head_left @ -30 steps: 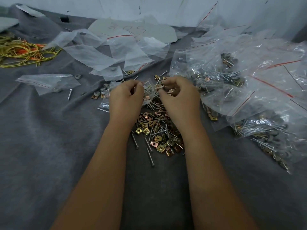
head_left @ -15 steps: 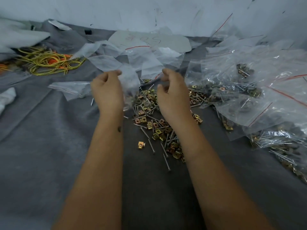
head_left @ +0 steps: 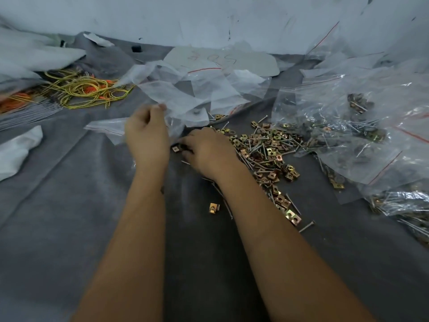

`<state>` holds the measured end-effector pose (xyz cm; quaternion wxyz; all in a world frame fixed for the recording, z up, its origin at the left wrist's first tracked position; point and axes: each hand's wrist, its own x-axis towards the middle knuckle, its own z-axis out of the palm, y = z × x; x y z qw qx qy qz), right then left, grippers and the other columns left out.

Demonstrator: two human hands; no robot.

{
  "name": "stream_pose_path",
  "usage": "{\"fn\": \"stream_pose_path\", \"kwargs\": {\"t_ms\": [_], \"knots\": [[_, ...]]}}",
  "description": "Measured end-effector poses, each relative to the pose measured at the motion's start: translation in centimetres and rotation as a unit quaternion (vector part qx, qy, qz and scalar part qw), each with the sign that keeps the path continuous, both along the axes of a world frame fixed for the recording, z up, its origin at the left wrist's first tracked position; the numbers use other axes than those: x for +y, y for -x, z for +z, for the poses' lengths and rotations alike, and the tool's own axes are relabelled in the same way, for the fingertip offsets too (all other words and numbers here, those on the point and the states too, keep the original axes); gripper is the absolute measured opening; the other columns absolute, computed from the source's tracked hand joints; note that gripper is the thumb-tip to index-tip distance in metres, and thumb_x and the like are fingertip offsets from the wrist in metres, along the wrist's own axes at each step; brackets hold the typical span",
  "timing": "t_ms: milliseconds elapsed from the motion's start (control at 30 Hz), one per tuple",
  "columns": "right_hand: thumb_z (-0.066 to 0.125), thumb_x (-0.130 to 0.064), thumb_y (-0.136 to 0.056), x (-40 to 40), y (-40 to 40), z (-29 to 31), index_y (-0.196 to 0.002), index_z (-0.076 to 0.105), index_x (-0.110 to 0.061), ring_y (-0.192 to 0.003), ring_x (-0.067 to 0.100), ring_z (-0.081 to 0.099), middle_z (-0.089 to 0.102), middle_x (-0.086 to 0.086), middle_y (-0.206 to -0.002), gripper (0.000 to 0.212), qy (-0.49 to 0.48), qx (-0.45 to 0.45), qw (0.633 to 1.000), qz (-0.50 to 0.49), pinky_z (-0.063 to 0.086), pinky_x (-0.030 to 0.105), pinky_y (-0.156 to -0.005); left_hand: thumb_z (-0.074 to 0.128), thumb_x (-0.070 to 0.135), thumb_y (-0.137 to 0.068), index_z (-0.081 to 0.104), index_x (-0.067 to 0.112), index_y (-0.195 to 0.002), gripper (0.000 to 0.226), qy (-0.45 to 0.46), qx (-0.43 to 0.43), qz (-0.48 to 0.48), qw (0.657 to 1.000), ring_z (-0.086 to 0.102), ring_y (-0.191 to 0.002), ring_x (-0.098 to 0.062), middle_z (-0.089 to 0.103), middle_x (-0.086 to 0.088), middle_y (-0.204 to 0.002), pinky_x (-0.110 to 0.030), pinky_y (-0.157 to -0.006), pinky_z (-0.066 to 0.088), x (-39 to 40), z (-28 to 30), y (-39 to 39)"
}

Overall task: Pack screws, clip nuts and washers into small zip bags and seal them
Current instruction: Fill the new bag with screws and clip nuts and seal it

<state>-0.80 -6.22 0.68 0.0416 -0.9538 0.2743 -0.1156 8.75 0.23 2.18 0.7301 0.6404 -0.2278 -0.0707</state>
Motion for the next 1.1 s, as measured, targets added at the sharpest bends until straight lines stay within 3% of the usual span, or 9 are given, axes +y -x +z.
{"fn": "stream_pose_path", "kwargs": {"t_ms": [67, 200, 367, 500, 600, 733, 900, 1000, 1100], "knots": [[0.056, -0.033, -0.093, 0.0, 1.5, 0.5, -0.122, 0.065, -0.030, -0.115, 0.027, 0.053, 0.063, 0.003, -0.120, 0.031, 0.003, -0.019, 1.000, -0.010, 0.043, 0.037, -0.089, 0.047, 0.014, -0.094, 0.073, 0.014, -0.097, 0.026, -0.016, 0.021, -0.015, 1.000, 0.039, -0.053, -0.008, 0.046, 0.007, -0.054, -0.024, -0.052, 0.031, -0.2, -0.9, 0.5], [0.062, -0.034, -0.089, -0.5, 4.1, 1.1, -0.117, 0.069, -0.032, -0.114, 0.021, 0.057, 0.067, -0.003, -0.118, 0.029, -0.084, -0.048, 0.994, -0.051, 0.045, 0.037, -0.093, 0.048, 0.018, -0.094, 0.073, 0.022, -0.094, 0.025, -0.030, 0.028, -0.019, 0.999, 0.042, -0.052, -0.005, 0.050, 0.009, -0.056, -0.024, -0.053, 0.034, -0.9, -1.2, 2.0], [0.059, -0.017, -0.093, -0.3, 5.6, 0.5, -0.106, 0.075, -0.028, -0.100, 0.012, 0.064, 0.073, -0.008, -0.105, 0.023, -0.155, -0.228, 0.958, -0.080, 0.049, 0.040, -0.093, 0.052, 0.016, -0.094, 0.070, 0.027, -0.085, 0.023, -0.046, 0.002, -0.056, 0.997, 0.045, -0.048, -0.001, 0.055, 0.010, -0.056, -0.016, -0.047, 0.037, -1.3, -2.1, 3.7], [0.064, -0.010, -0.089, -0.5, 6.0, 0.3, -0.100, 0.068, -0.028, -0.084, 0.001, 0.060, 0.065, -0.015, -0.088, 0.022, -0.174, -0.349, 0.911, -0.130, 0.043, 0.010, -0.070, 0.053, 0.022, -0.093, 0.067, 0.034, -0.081, 0.022, -0.080, -0.028, -0.085, 0.993, 0.051, -0.048, -0.001, 0.059, 0.012, -0.055, -0.024, -0.050, 0.046, -1.2, -2.5, 4.1], [0.067, -0.013, -0.087, -0.3, 5.8, 0.9, -0.088, 0.064, -0.029, -0.083, -0.002, 0.061, 0.065, -0.016, -0.085, 0.017, -0.177, -0.408, 0.886, -0.132, 0.046, 0.010, -0.068, 0.050, 0.035, -0.087, 0.066, 0.038, -0.079, 0.018, -0.110, -0.079, -0.089, 0.987, 0.051, -0.054, -0.009, 0.058, 0.008, -0.057, -0.032, -0.058, 0.044, -1.2, -2.7, 4.3], [0.069, -0.015, -0.086, 0.4, 5.0, 1.1, -0.096, 0.071, -0.025, -0.088, 0.004, 0.061, 0.069, -0.012, -0.093, 0.014, -0.196, -0.391, 0.895, -0.090, 0.051, 0.026, -0.077, 0.047, 0.037, -0.086, 0.072, 0.033, -0.089, 0.025, -0.110, -0.092, -0.094, 0.985, 0.052, -0.054, -0.006, 0.060, 0.010, -0.057, -0.031, -0.057, 0.042, -1.1, -2.6, 4.5], [0.058, -0.012, -0.094, 0.6, 4.7, 1.0, -0.116, 0.066, -0.018, -0.096, 0.009, 0.057, 0.064, -0.002, -0.108, 0.025, -0.161, -0.395, 0.897, -0.118, 0.049, 0.027, -0.083, 0.051, 0.025, -0.092, 0.069, 0.033, -0.076, 0.025, -0.061, -0.052, -0.060, 0.995, 0.048, -0.052, -0.002, 0.060, 0.008, -0.058, -0.026, -0.055, 0.040, -0.9, -2.4, 4.4], [0.054, -0.013, -0.095, -0.1, 5.4, 0.7, -0.117, 0.068, -0.018, -0.107, 0.019, 0.056, 0.064, 0.002, -0.113, 0.027, -0.092, -0.258, 0.944, -0.185, 0.047, 0.037, -0.092, 0.052, 0.019, -0.094, 0.068, 0.035, -0.076, 0.029, -0.040, -0.023, -0.045, 0.998, 0.044, -0.047, 0.003, 0.056, 0.015, -0.051, -0.015, -0.047, 0.035, -1.0, -2.2, 4.4], [0.056, -0.027, -0.094, 0.0, 5.9, 0.5, -0.120, 0.068, -0.023, -0.111, 0.025, 0.050, 0.062, 0.004, -0.115, 0.029, -0.062, -0.132, 0.970, -0.193, 0.042, 0.037, -0.092, 0.052, 0.018, -0.093, 0.067, 0.035, -0.072, 0.031, -0.040, -0.015, -0.053, 0.998, 0.044, -0.047, 0.003, 0.056, 0.013, -0.053, -0.014, -0.046, 0.035, -1.1, -2.2, 4.4]]}}
